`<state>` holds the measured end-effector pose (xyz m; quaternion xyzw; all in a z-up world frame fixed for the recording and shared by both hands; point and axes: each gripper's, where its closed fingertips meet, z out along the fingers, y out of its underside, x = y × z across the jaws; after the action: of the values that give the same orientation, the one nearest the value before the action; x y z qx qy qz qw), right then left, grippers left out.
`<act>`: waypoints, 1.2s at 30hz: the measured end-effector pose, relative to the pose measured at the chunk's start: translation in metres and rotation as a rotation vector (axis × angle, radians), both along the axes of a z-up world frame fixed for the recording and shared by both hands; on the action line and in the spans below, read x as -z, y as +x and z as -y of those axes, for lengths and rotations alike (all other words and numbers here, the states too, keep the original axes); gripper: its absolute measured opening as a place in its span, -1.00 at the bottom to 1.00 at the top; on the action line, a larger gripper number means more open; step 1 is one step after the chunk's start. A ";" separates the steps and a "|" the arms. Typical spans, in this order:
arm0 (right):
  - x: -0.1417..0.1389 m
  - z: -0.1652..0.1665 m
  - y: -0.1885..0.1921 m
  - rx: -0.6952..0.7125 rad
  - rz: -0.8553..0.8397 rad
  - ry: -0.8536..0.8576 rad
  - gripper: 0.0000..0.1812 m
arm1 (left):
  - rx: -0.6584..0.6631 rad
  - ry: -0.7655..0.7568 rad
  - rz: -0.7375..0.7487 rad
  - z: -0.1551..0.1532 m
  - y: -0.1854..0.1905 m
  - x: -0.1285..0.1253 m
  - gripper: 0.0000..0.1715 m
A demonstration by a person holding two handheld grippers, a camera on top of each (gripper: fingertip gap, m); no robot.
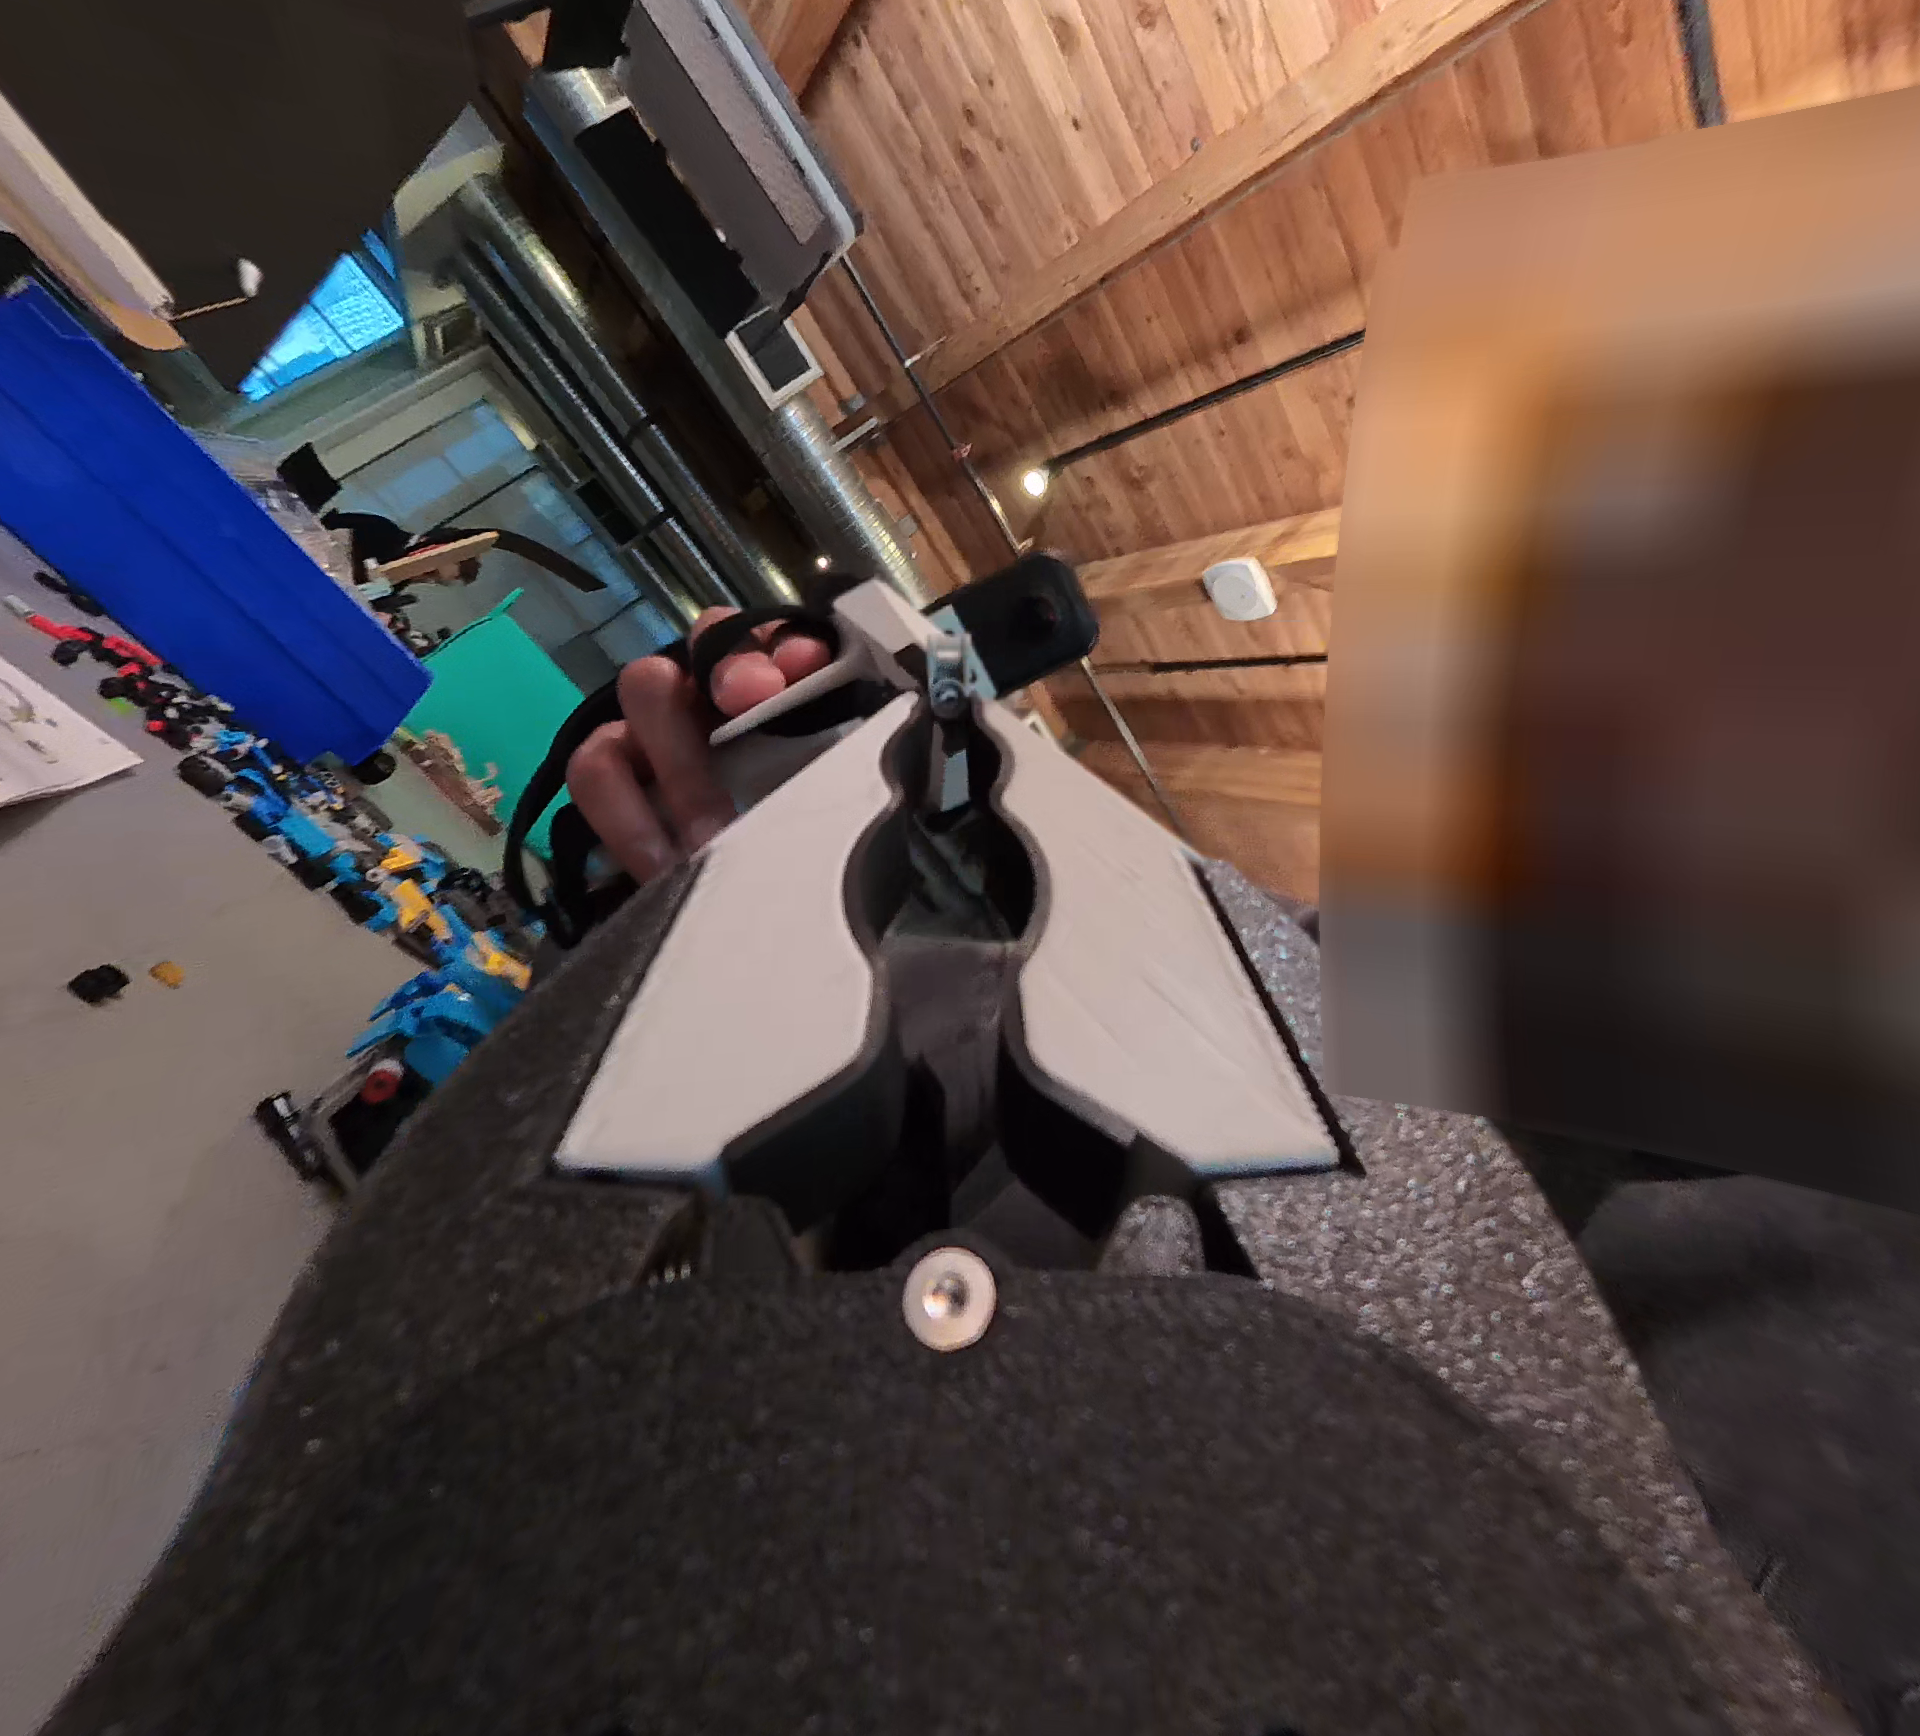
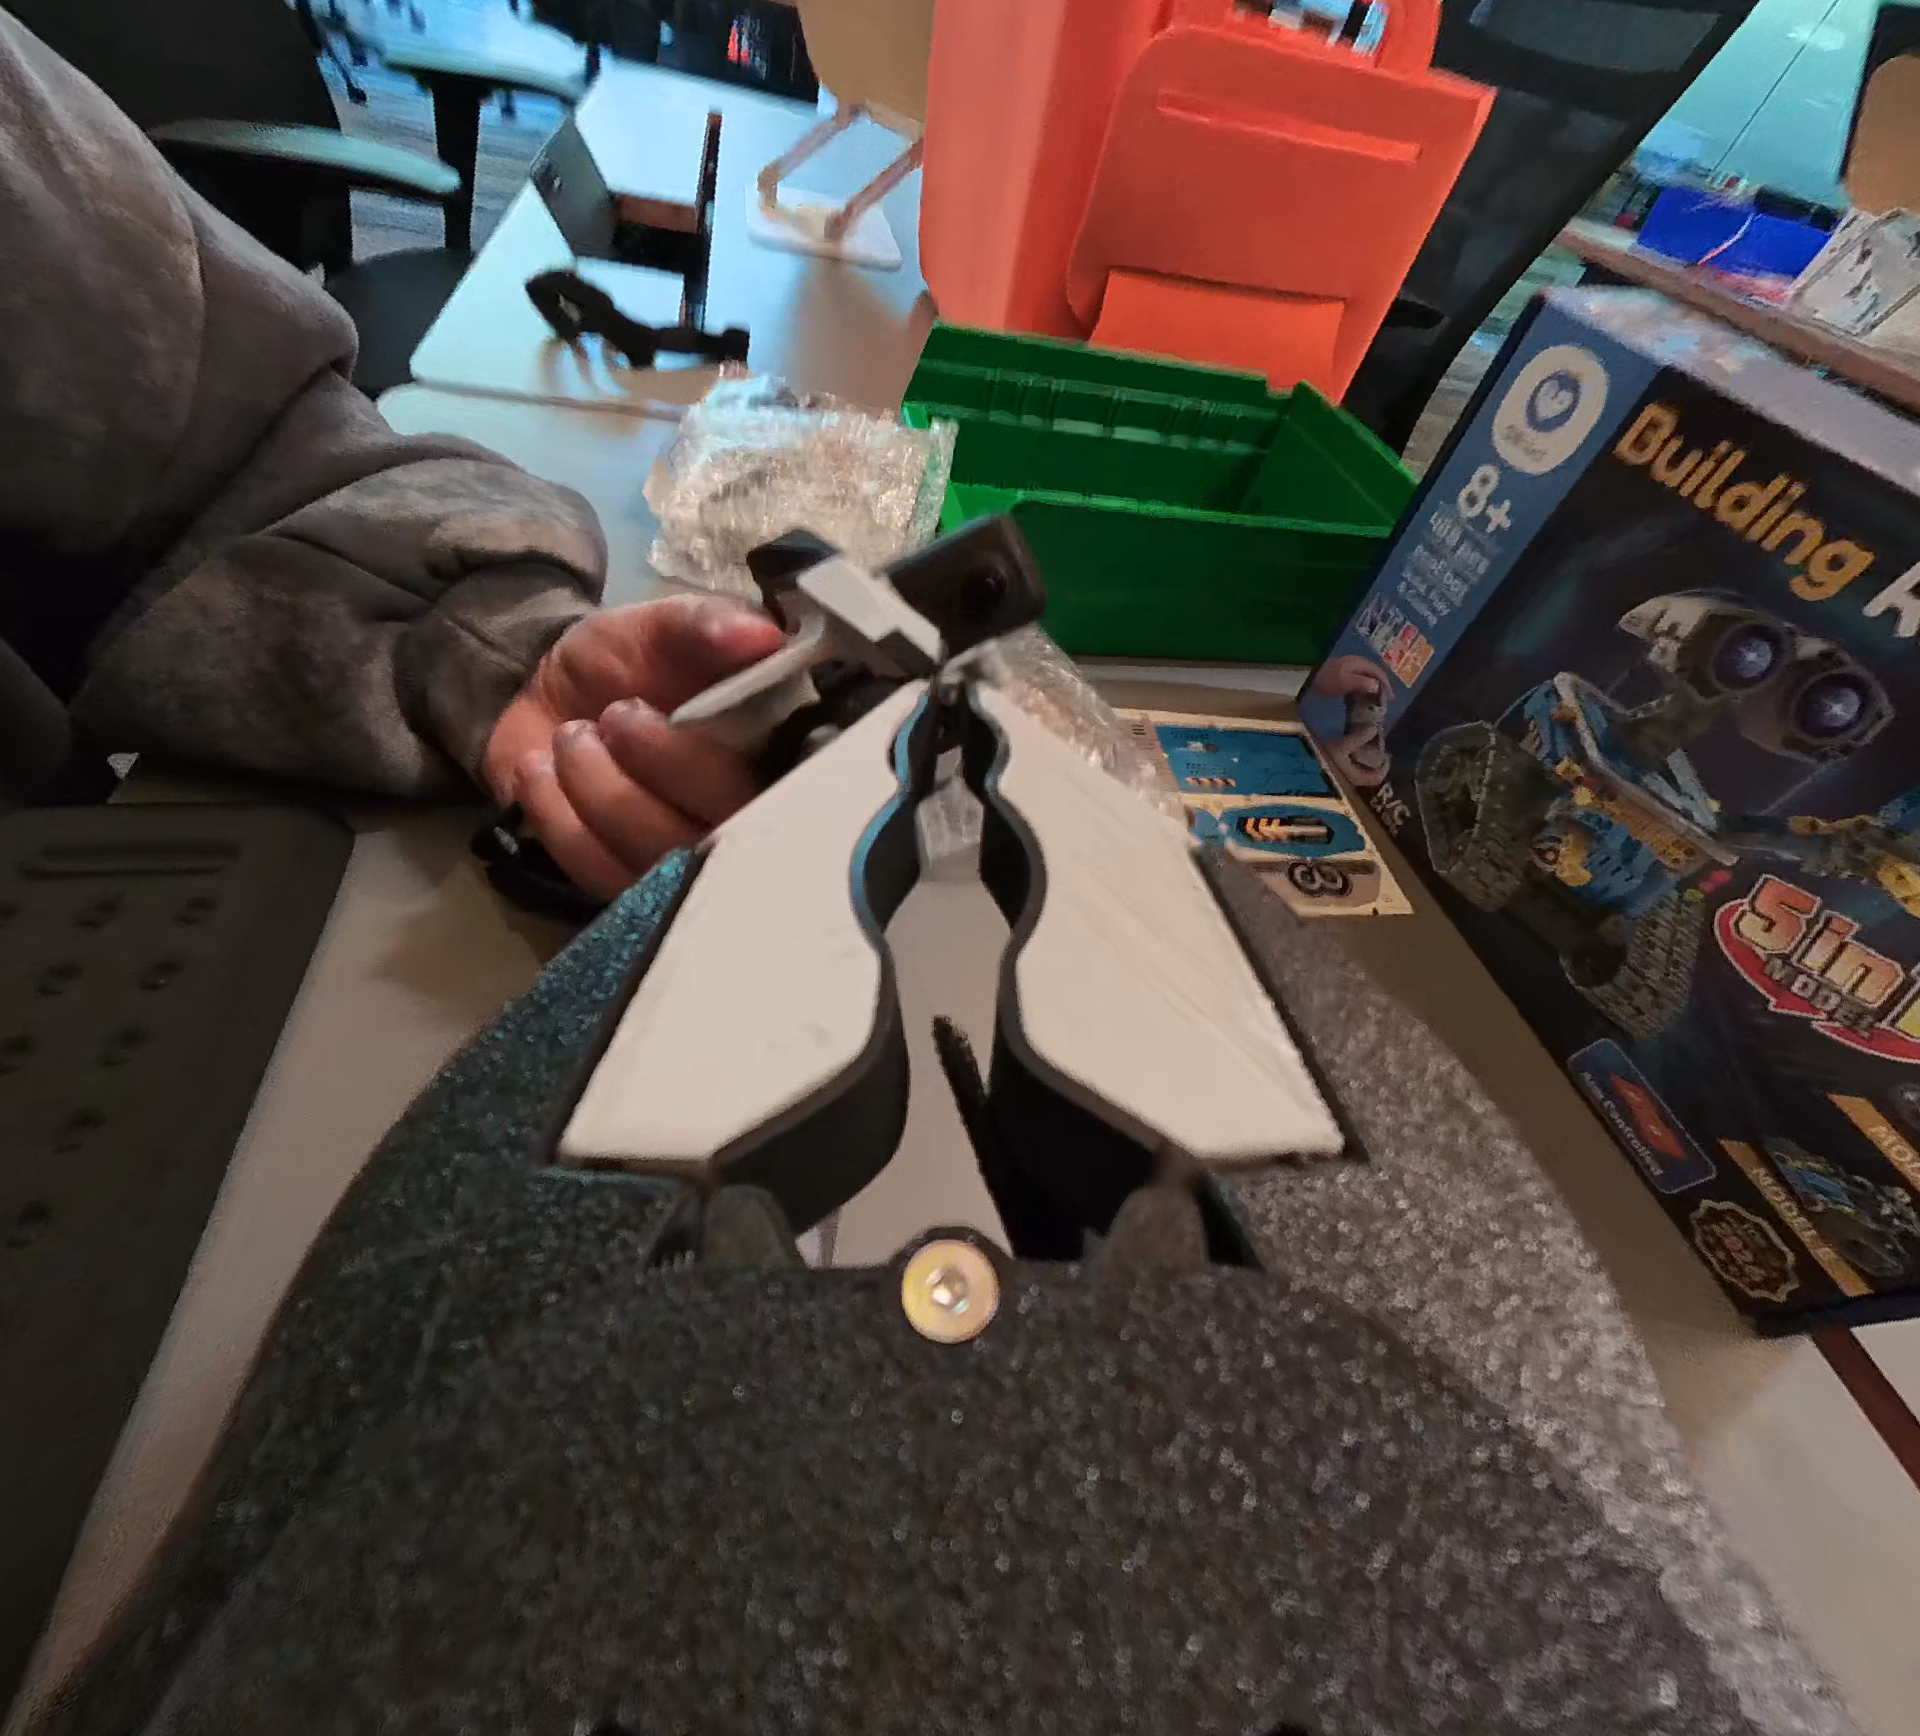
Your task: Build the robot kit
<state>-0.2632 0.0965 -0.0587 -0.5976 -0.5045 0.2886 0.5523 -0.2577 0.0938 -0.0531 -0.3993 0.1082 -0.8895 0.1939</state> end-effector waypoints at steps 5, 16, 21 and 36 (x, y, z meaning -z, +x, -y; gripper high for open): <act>0.002 -0.001 0.001 -0.002 0.001 -0.018 -0.97 | -0.028 0.044 -0.048 0.000 0.002 0.003 -0.94; -0.005 -0.002 0.005 0.022 -0.011 0.022 -1.00 | -0.040 0.037 -0.041 -0.004 0.000 0.002 -0.94; -0.002 0.001 0.003 0.000 -0.008 -0.007 -1.00 | -0.048 0.066 -0.064 0.000 0.003 0.003 -0.94; 0.019 -0.009 0.085 0.014 0.214 -0.282 -0.90 | -0.241 0.449 -0.445 0.002 0.021 0.029 -0.93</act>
<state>-0.1781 0.1055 -0.0781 -0.6999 -0.5107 0.2874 0.4083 -0.2366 0.0919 -0.0817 -0.5411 0.2930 -0.7051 0.3524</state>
